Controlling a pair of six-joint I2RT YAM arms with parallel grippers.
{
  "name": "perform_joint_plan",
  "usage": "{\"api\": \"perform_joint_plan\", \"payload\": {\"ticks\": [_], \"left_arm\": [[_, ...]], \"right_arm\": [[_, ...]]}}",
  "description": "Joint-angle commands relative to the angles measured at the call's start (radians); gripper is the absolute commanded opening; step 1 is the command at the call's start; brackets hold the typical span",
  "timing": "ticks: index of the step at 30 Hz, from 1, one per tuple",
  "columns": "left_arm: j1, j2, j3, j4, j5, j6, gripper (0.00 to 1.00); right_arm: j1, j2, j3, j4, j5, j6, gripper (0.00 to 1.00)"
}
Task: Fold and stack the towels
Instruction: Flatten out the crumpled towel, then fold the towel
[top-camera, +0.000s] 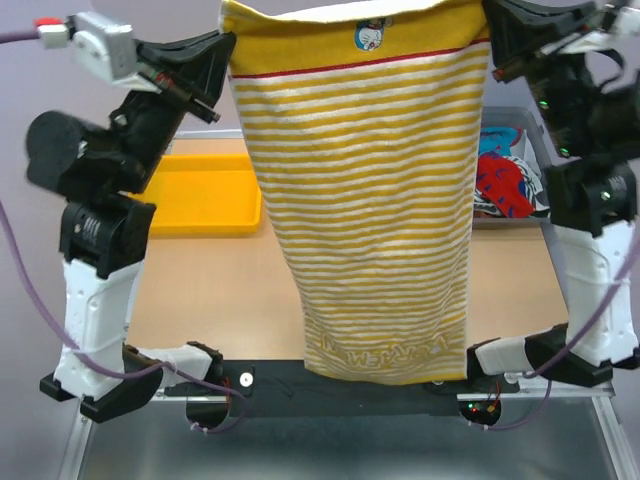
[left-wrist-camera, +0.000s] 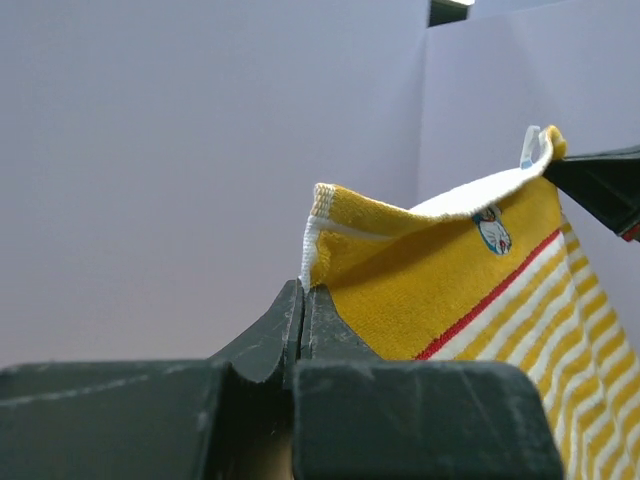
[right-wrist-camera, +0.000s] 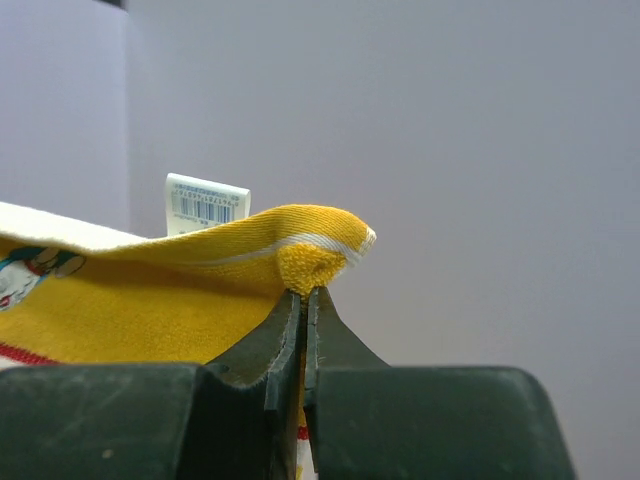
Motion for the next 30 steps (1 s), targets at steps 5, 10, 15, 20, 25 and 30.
{"api": "perform_joint_plan", "payload": {"ticks": [5, 10, 15, 20, 25, 30], "left_arm": [[0.047, 0.271, -0.077, 0.071, -0.35, 0.032, 0.0], [0.099, 0.559, 0.021, 0.08, -0.377, 0.013, 0.0], [0.135, 0.8, 0.168, 0.135, -0.354, -0.005, 0.0], [0.182, 0.931, 0.144, 0.317, -0.279, -0.053, 0.0], [0.225, 0.983, 0.137, 0.384, -0.19, -0.126, 0.0], [0.233, 0.951, 0.042, 0.41, -0.114, -0.129, 0.0]], "right_arm": [[-0.029, 0.219, -0.164, 0.066, 0.394, -0.154, 0.0], [-0.067, 0.397, -0.263, 0.233, 0.428, -0.147, 0.01], [-0.11, 0.547, -0.292, 0.381, 0.382, -0.116, 0.01], [-0.116, 0.715, -0.234, 0.431, 0.346, -0.119, 0.01], [-0.118, 0.765, -0.267, 0.517, 0.329, -0.139, 0.0], [-0.118, 0.732, -0.382, 0.555, 0.305, -0.139, 0.0]]}}
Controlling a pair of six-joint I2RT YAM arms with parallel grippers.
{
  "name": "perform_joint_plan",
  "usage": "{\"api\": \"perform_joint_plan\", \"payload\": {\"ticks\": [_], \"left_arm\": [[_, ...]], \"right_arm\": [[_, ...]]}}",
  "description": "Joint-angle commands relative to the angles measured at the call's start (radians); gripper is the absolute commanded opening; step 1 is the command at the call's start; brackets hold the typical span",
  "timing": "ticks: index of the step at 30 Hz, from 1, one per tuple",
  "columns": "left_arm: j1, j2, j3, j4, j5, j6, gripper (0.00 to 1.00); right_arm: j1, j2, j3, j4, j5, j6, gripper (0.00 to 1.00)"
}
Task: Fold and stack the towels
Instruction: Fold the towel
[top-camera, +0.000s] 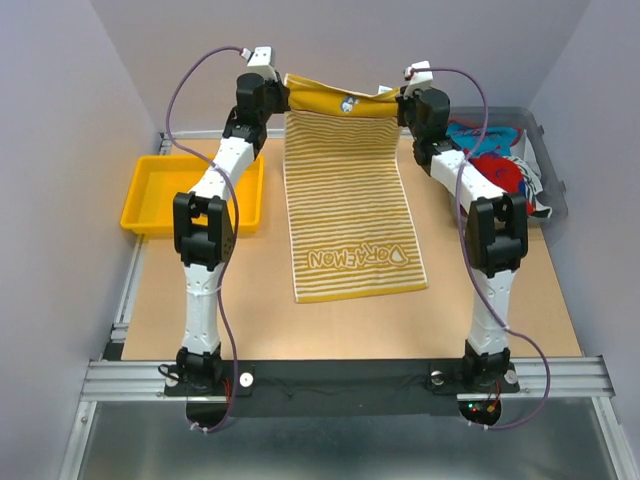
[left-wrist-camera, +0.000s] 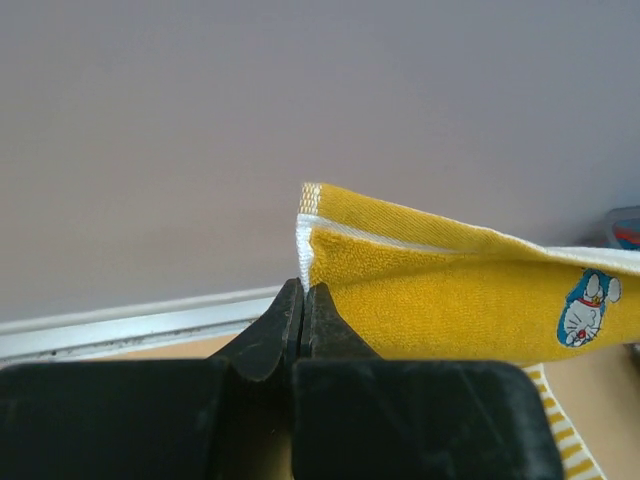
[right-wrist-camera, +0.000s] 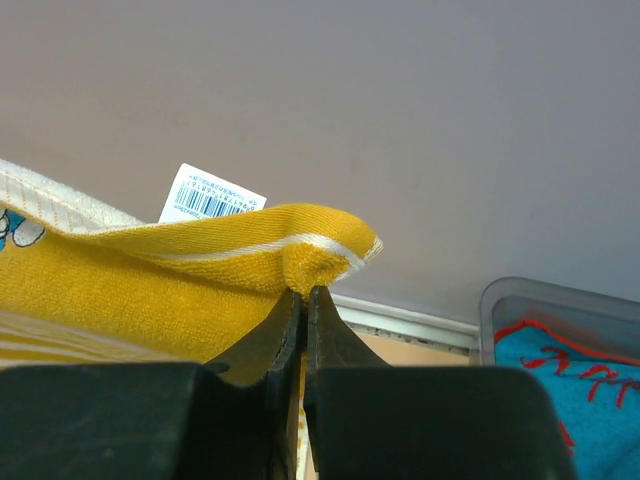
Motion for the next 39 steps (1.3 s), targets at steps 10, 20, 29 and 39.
{"api": "perform_joint_plan", "payload": {"ticks": [10, 20, 29, 39], "left_arm": [[0.02, -0.311, -0.425, 0.125, 0.164, -0.048, 0.0], [0.014, -0.552, -0.747, 0.099, 0.193, -0.094, 0.0], [-0.011, -0.699, -0.946, 0.032, 0.167, -0.134, 0.0], [-0.049, -0.845, -1.202, -0.005, 0.104, -0.241, 0.0]], "right_arm": [[-0.015, -0.246, -0.368, 0.119, -0.051, 0.041, 0.01], [-0.014, -0.43, -0.565, 0.048, -0.063, 0.105, 0.01], [-0.015, -0.562, -0.692, -0.053, -0.088, 0.159, 0.0], [-0.015, -0.671, -0.806, -0.197, -0.117, 0.278, 0.0]]}}
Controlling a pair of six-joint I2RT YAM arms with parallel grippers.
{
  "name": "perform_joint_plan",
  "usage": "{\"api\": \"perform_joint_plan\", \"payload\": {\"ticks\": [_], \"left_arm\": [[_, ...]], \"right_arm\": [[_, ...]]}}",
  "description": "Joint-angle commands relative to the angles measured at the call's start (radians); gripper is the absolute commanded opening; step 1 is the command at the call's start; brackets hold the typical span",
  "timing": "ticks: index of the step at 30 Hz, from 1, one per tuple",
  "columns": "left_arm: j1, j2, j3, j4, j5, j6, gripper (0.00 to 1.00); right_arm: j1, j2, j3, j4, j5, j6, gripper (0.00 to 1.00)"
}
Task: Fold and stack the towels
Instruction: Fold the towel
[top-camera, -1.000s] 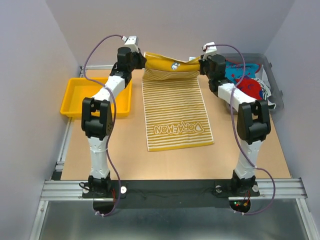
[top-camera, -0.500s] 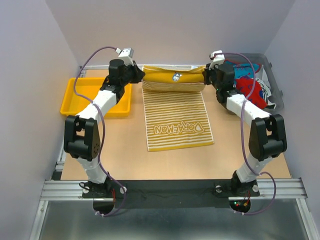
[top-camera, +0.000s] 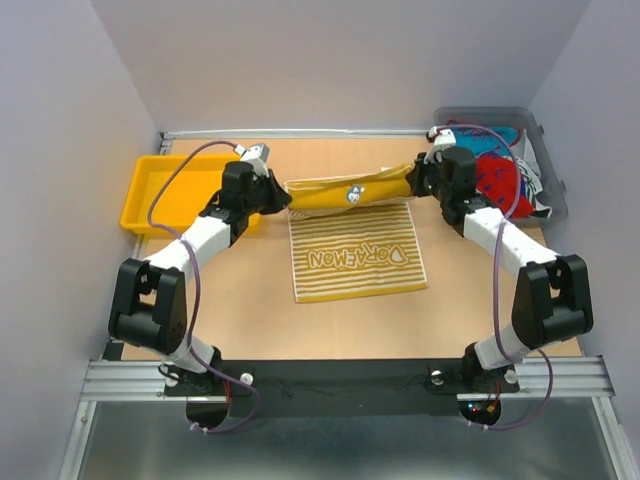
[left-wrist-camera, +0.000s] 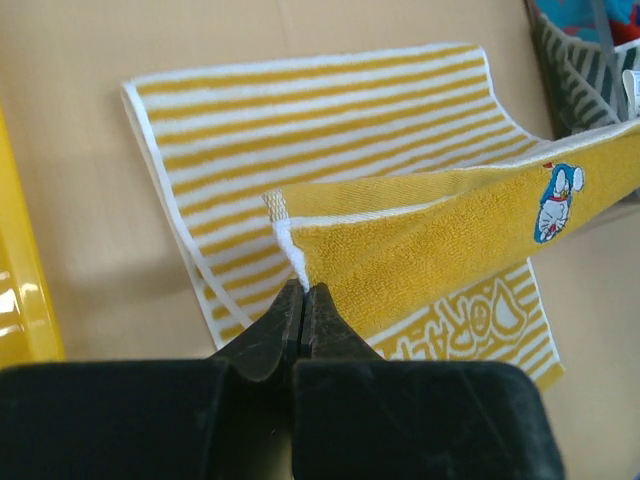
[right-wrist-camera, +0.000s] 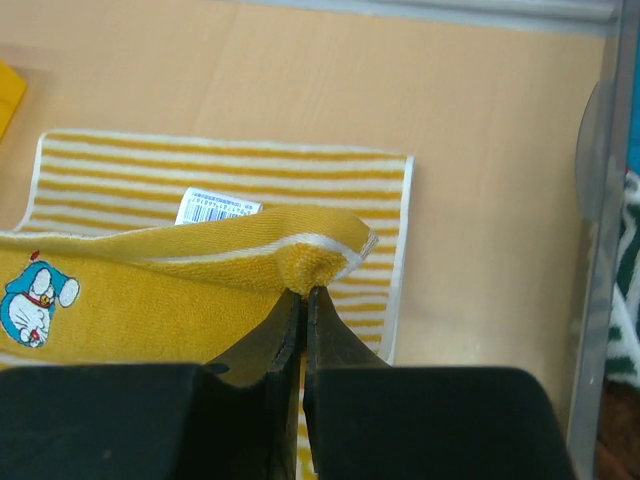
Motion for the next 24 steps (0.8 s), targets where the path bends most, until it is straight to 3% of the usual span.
{"api": "perform_joint_plan", "payload": {"ticks": [1, 12, 24], "left_arm": [[0.004, -0.095, -0.087, -0.004, -0.075, -0.056, 0.0], [-0.031, 0.002, -0.173, -0.008, -0.098, -0.117, 0.0], [-0.088, 0.12, -0.213, -0.04, -0.21, -0.188, 0.0]], "right_arm": [[-0.015, -0.062, -0.064, -0.049, 0.034, 0.068, 0.0], [-0.015, -0.006, -0.198, -0.076, 0.052, 0.209, 0.01], [-0.036, 0.143, -0.198, -0.11, 0.126, 0.251, 0.01]]}}
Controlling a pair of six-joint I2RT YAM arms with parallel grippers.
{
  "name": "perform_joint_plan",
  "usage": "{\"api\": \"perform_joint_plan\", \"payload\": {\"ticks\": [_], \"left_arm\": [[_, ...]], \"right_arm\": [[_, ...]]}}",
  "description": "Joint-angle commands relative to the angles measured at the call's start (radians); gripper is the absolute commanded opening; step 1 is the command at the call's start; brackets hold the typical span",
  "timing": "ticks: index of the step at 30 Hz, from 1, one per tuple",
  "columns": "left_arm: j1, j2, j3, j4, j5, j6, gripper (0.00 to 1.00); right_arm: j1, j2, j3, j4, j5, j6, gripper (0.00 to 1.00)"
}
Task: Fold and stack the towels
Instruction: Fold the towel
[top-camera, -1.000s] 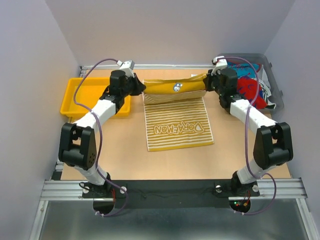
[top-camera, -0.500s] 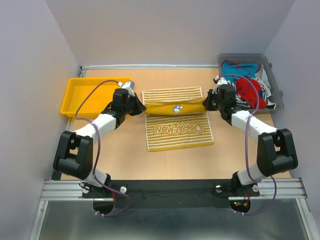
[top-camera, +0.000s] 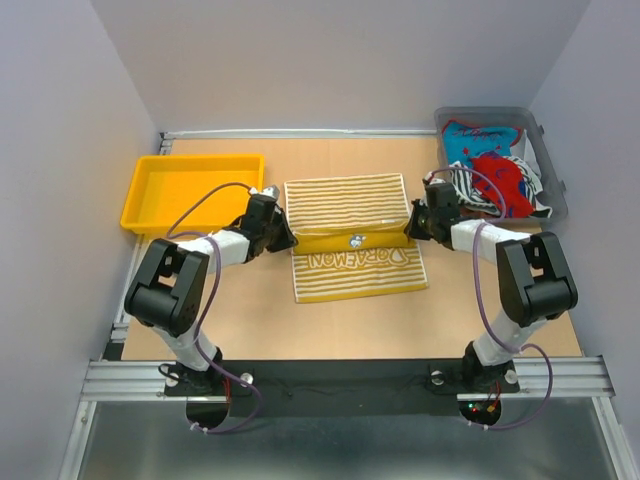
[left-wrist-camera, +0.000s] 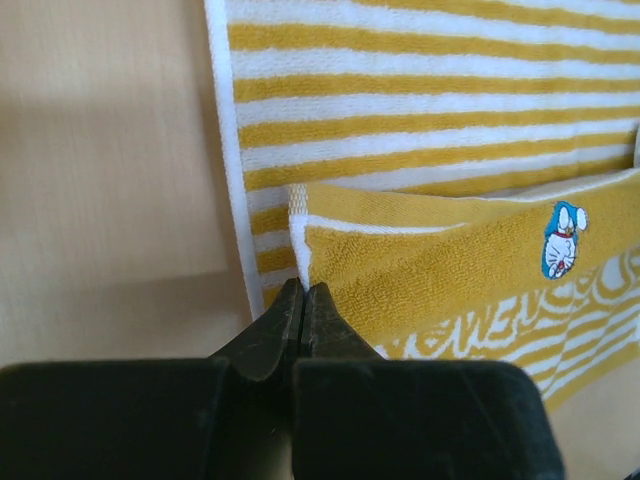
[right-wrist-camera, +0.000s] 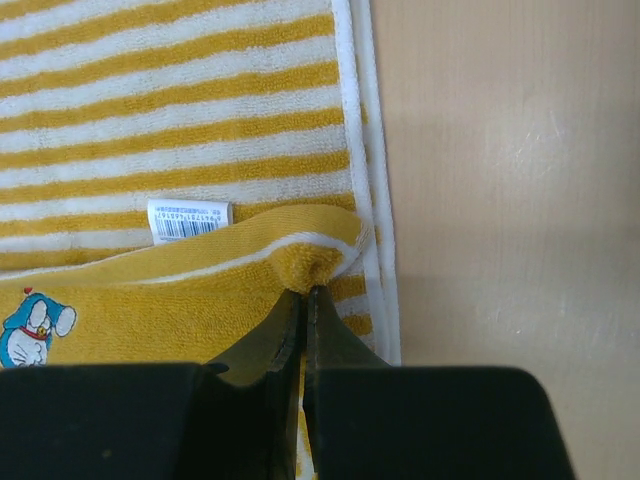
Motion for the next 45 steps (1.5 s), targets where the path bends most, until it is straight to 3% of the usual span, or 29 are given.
{"api": "perform_joint_plan", "payload": {"ticks": [1, 9, 26, 45], "left_arm": [[0.009, 0.023, -0.009, -0.043, -0.127, -0.012, 0.0], [0.023, 0.095, 0.129, -0.141, -0.22, 0.043, 0.0], [0.024, -0.075, 0.34, -0.336, -0.204, 0.135, 0.0], [0.004, -0.169, 0.182, -0.303, -0.175, 0.081, 0.0]], "right_arm": [[-0.039, 0.016, -0.003, -0.004, 0.086, 0.008, 0.0], [-0.04, 0.036, 0.003, -0.004, 0.058, 0.022, 0.0], [-0.04, -0.197, 0.18, -0.14, 0.138, -0.03, 0.01], [-0.04, -0.281, 0.05, -0.16, 0.1, 0.011, 0.01]]}}
